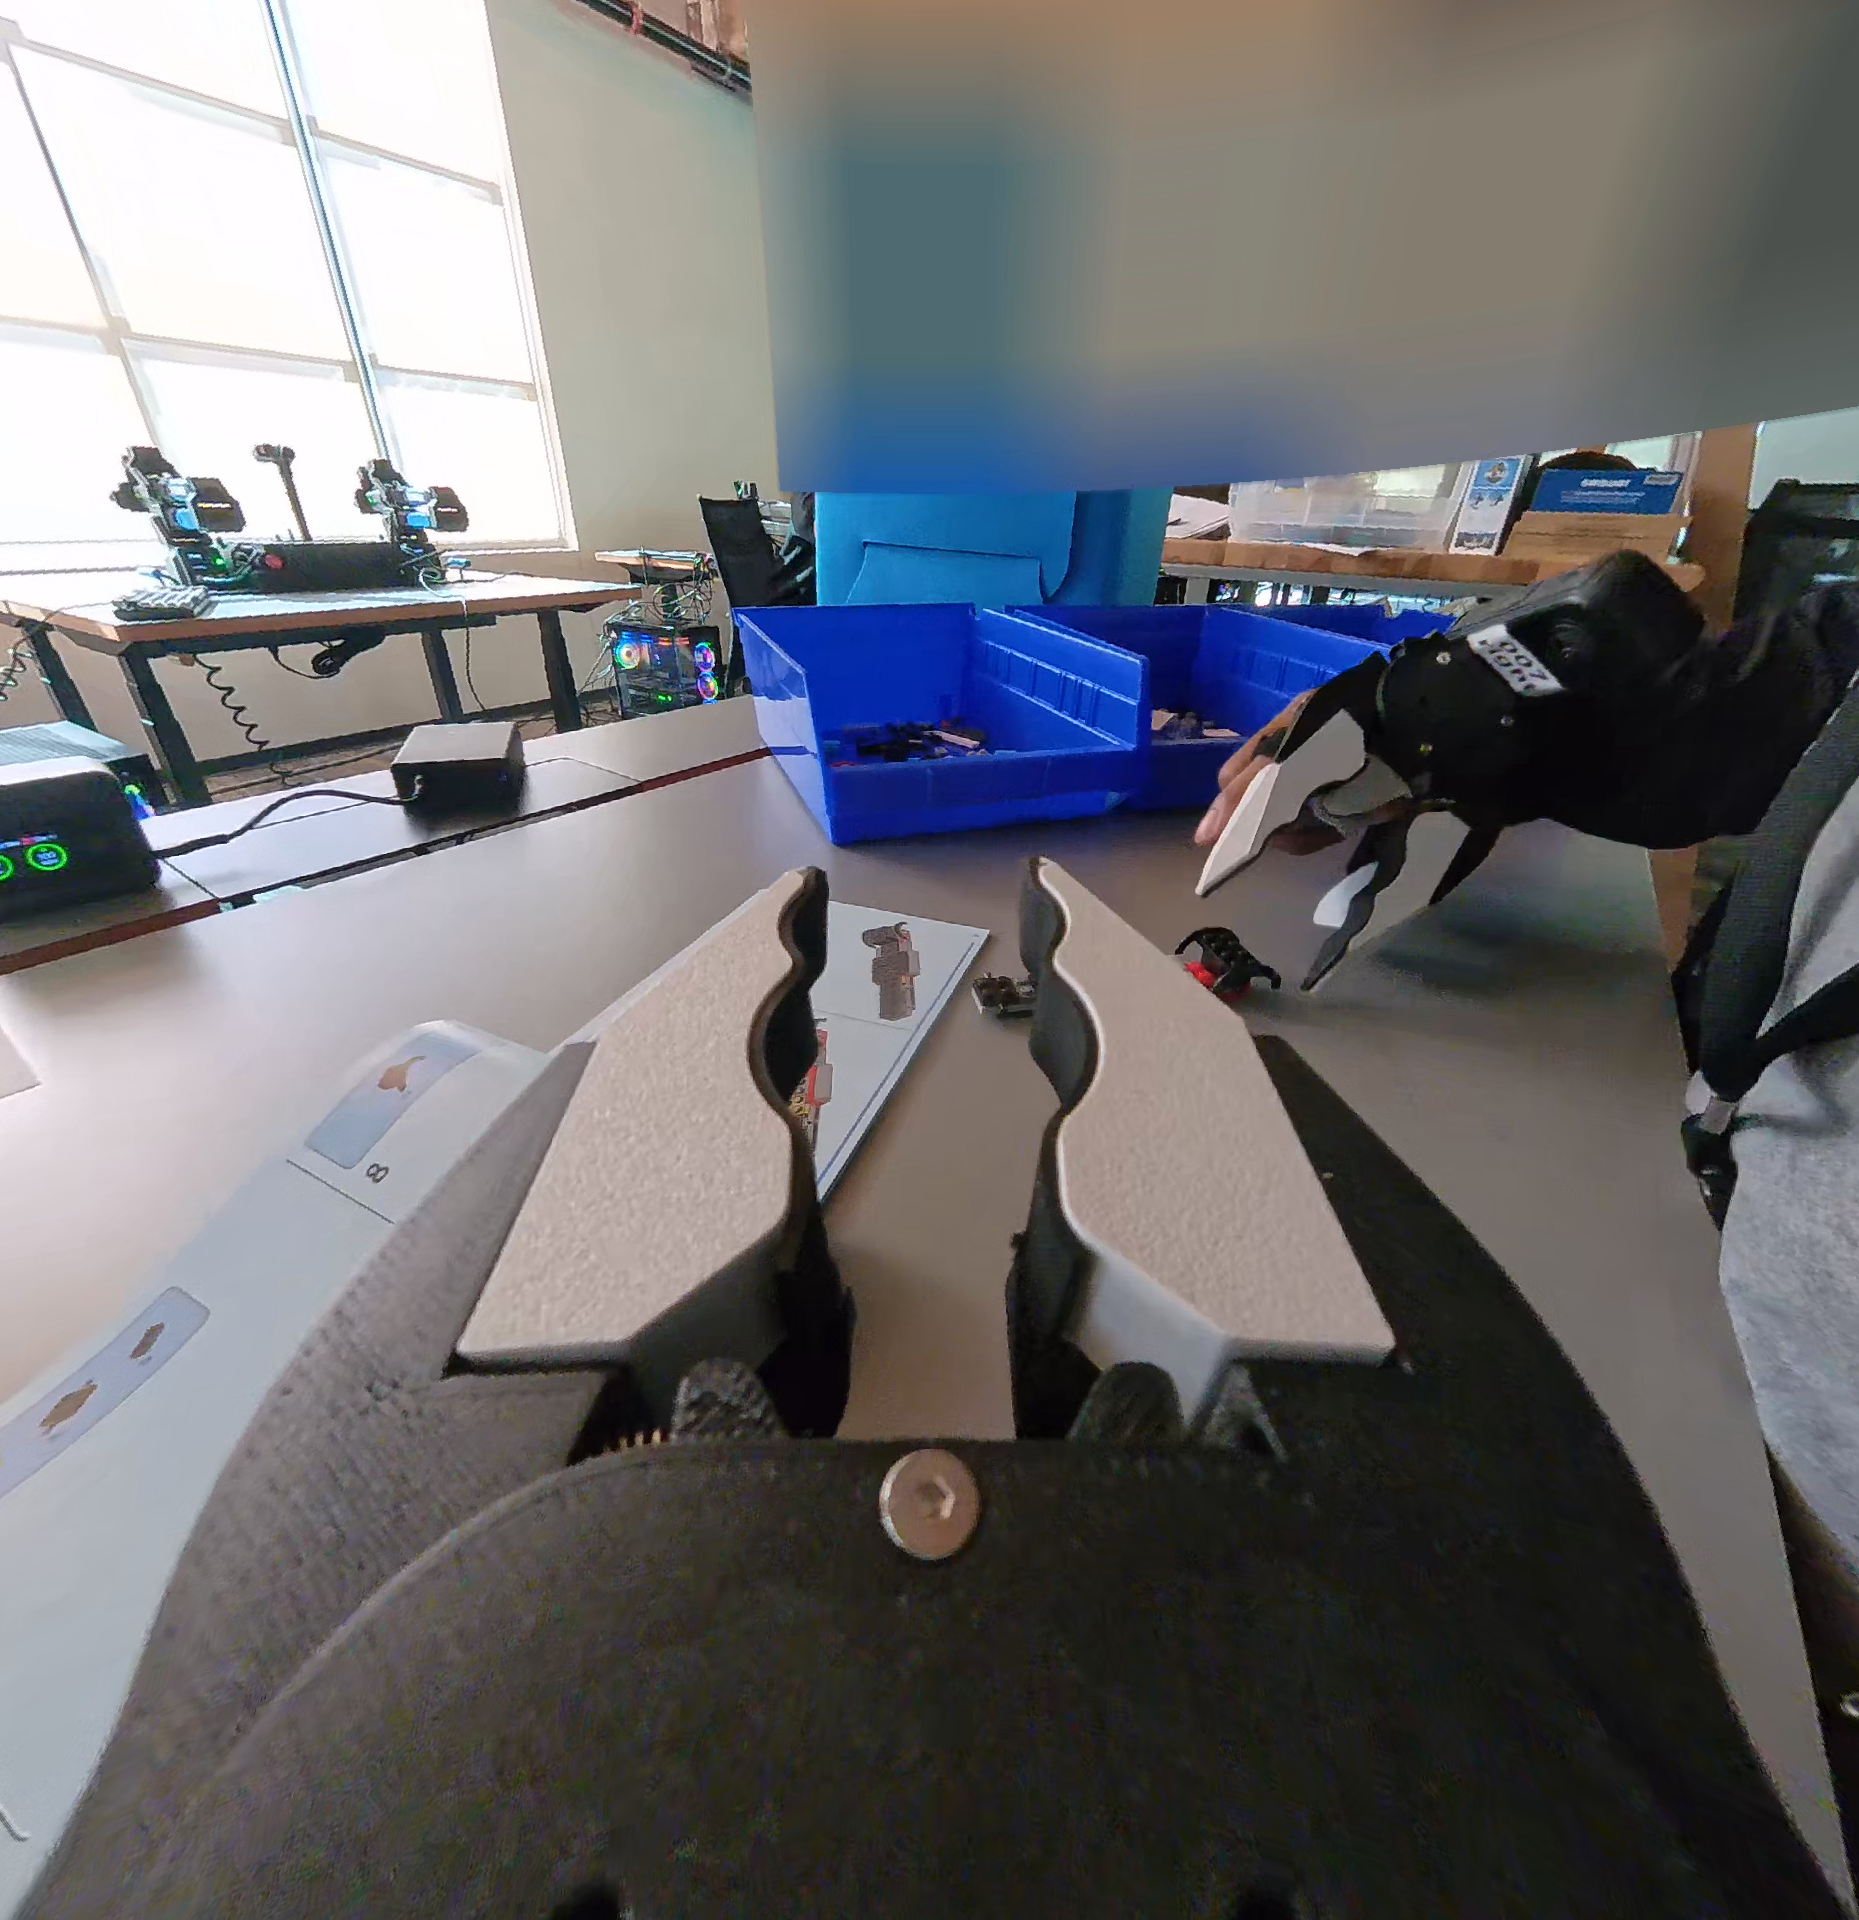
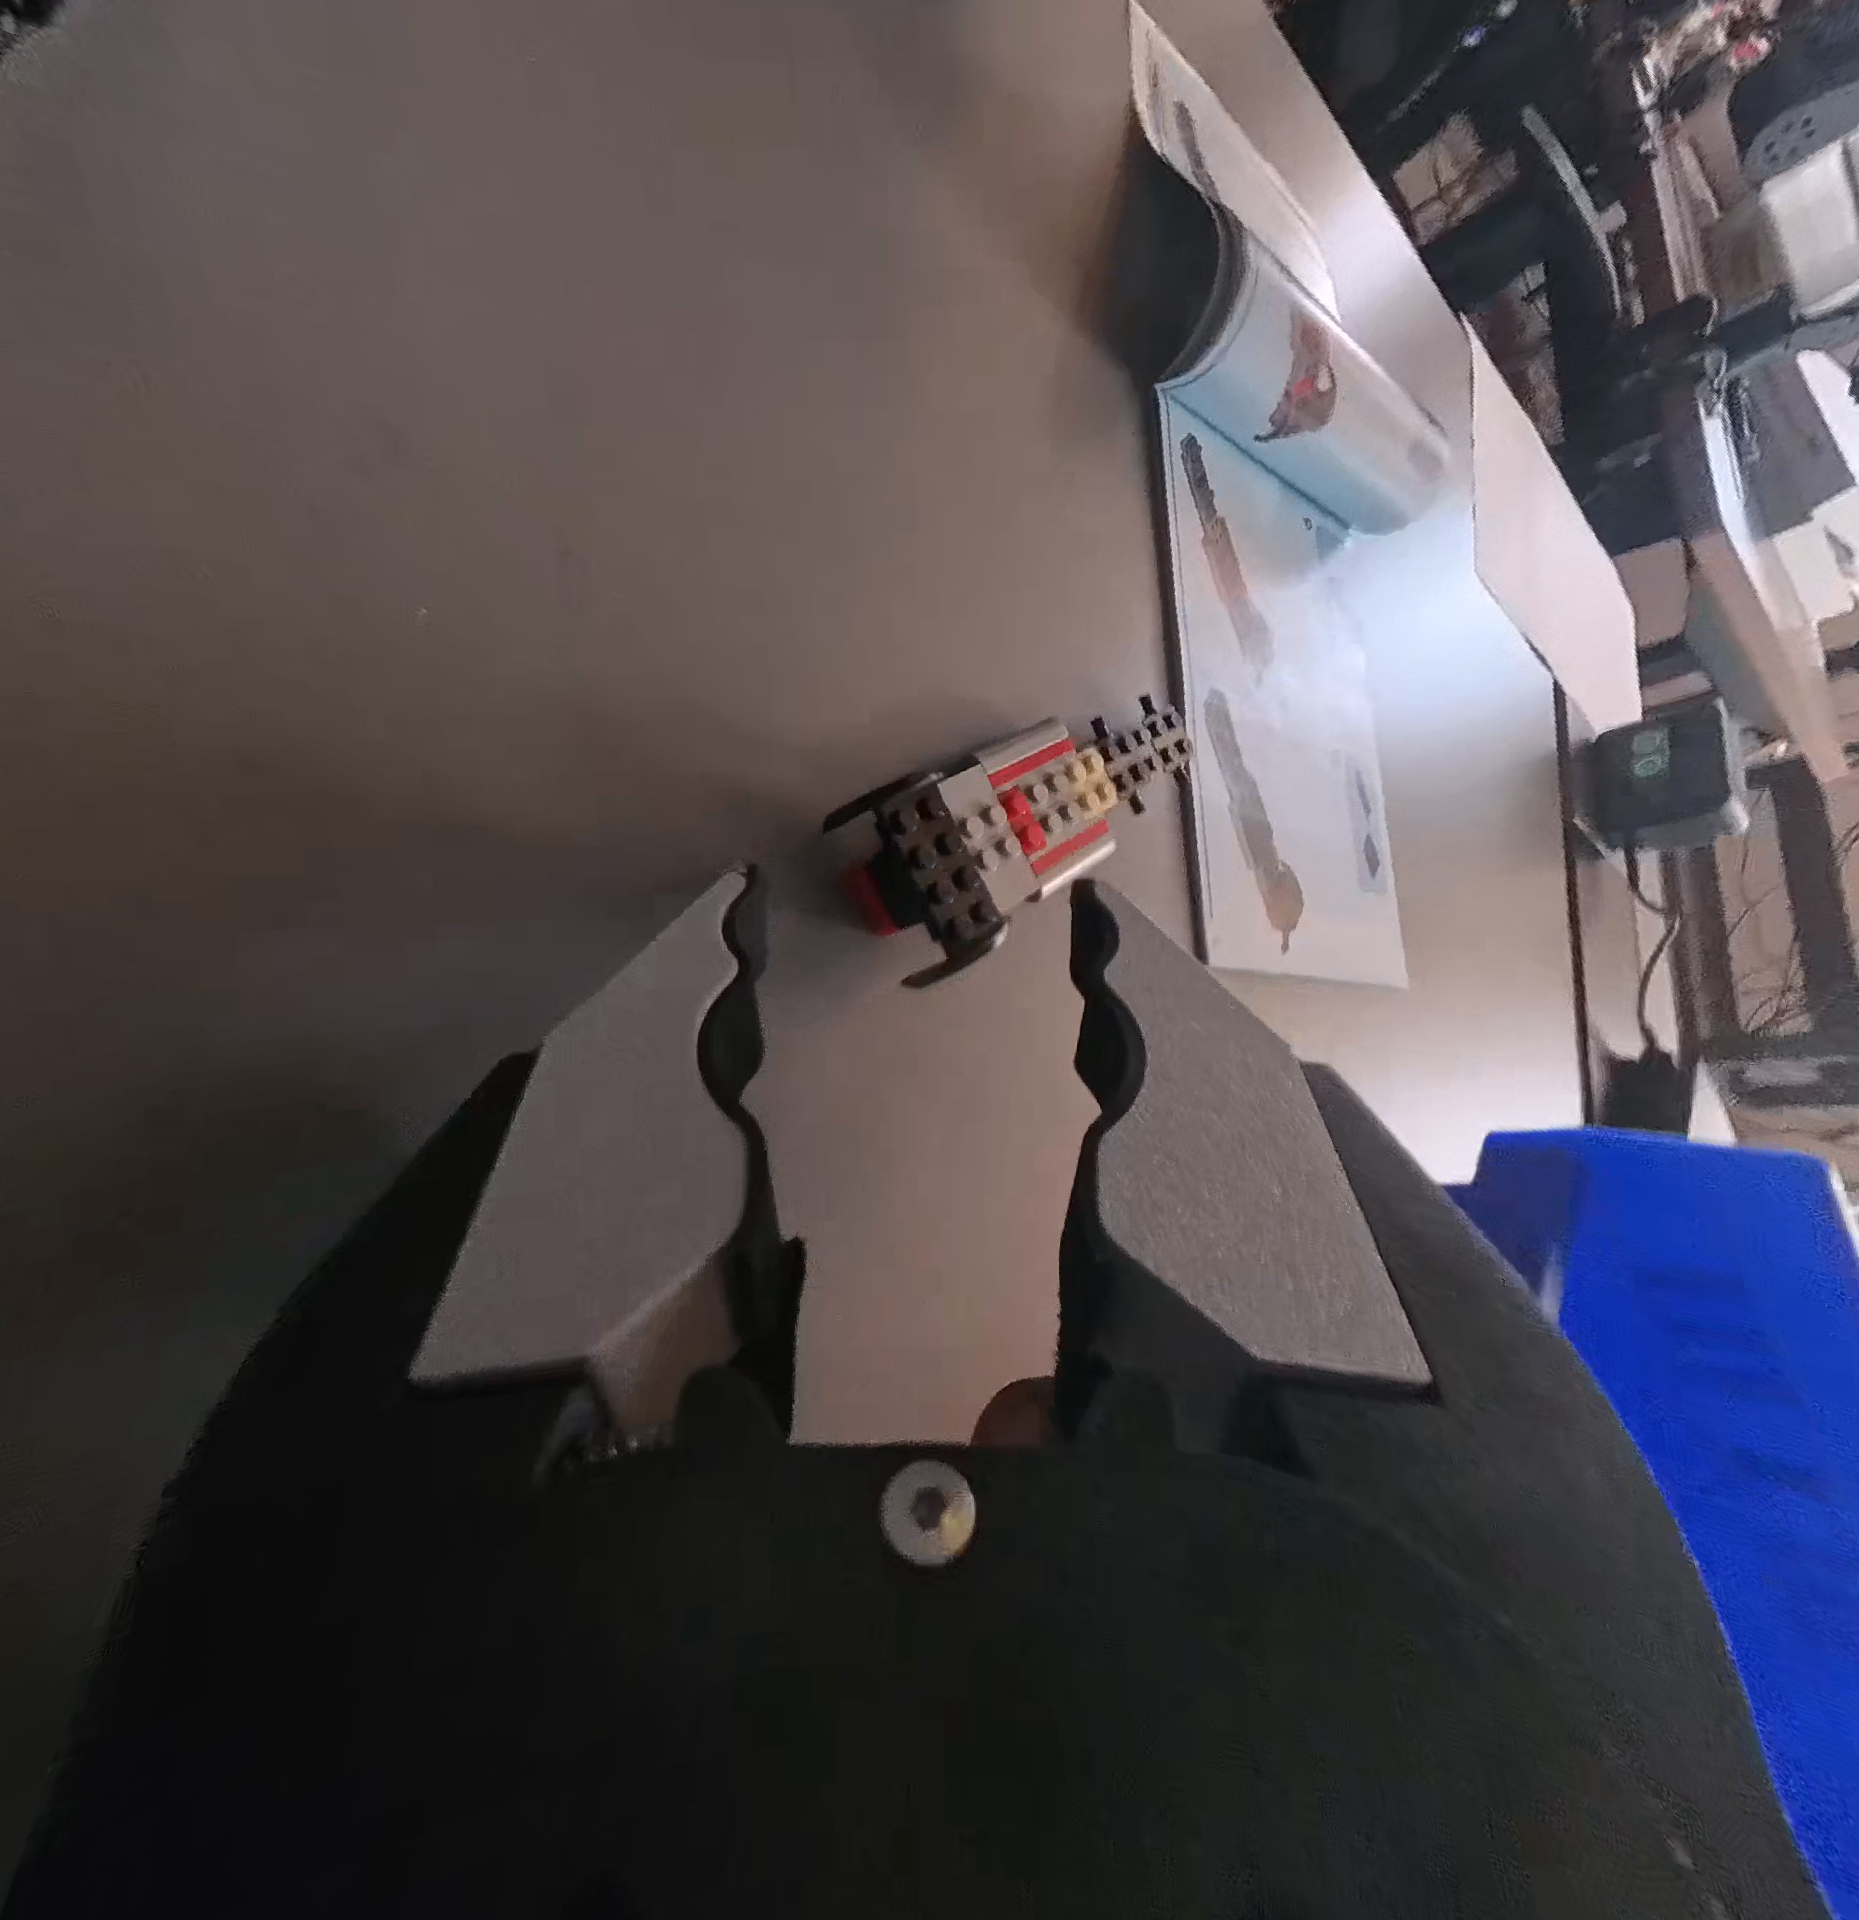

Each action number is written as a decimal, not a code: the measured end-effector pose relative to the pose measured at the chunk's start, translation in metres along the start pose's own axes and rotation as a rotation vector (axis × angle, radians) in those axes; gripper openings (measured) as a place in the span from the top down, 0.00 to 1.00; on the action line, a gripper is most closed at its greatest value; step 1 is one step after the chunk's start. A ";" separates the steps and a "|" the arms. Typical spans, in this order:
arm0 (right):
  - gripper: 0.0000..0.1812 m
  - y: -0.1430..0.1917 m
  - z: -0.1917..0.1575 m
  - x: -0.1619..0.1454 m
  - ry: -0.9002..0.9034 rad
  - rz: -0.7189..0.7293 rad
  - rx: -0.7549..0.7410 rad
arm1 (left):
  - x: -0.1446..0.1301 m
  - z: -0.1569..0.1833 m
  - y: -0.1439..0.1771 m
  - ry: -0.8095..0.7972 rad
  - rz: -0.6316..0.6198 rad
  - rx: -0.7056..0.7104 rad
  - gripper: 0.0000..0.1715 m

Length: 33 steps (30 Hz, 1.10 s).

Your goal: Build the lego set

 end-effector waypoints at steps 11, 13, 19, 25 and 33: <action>0.70 0.039 0.033 -0.022 -0.455 0.170 -0.401 | 0.000 -0.009 0.003 0.048 0.010 0.046 0.76; 0.69 0.037 0.034 -0.023 -0.456 0.155 -0.406 | 0.001 -0.009 0.004 0.052 0.017 0.046 0.76; 0.70 0.039 0.036 -0.024 -0.464 0.165 -0.429 | -0.002 -0.008 0.001 0.041 -0.007 0.051 0.76; 0.70 0.051 0.042 -0.023 -0.502 0.236 -0.486 | -0.009 -0.006 -0.003 0.000 -0.062 0.053 0.76; 0.73 0.073 0.047 -0.021 -0.559 0.392 -0.560 | -0.013 -0.006 -0.009 -0.029 -0.094 0.078 0.76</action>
Point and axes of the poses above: each gripper's, where its closed fingertips meet, y back along the fingers, x out of its top, z = x × y across the jaws, the point moved 6 cm from there along y, back along the fingers, and after that the axes turned 10 degrees about z, right-handed, at the moved point
